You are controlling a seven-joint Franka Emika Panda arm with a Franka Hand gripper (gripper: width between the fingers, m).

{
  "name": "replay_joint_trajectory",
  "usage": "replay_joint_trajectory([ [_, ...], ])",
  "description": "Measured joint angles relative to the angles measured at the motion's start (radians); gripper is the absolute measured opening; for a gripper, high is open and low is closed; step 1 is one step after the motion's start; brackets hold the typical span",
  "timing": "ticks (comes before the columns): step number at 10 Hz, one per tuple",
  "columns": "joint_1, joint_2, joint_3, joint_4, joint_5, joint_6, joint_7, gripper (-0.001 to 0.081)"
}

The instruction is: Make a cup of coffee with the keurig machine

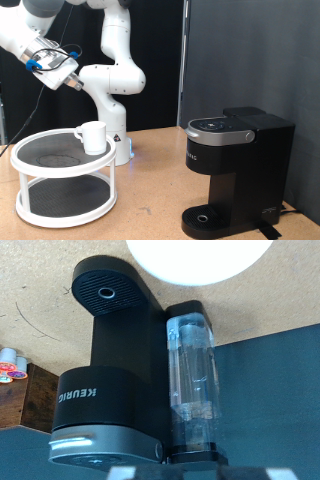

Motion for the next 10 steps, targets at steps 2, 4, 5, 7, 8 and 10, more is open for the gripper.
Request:
replay_joint_trajectory([
  [2, -0.006, 0.006, -0.030, -0.006, -0.005, -0.005, -0.005, 0.0000],
  [4, -0.016, 0.019, -0.034, -0.014, -0.005, 0.007, 0.031, 0.0000],
  [5, -0.017, 0.022, -0.034, -0.027, -0.005, 0.031, 0.051, 0.0000],
  [7, -0.020, 0.023, -0.034, -0.060, -0.005, 0.071, 0.071, 0.0000],
  [8, -0.025, 0.023, -0.034, -0.077, -0.006, 0.088, 0.070, 0.0094],
  [10, -0.036, 0.023, -0.036, -0.109, -0.013, 0.123, 0.048, 0.0278],
])
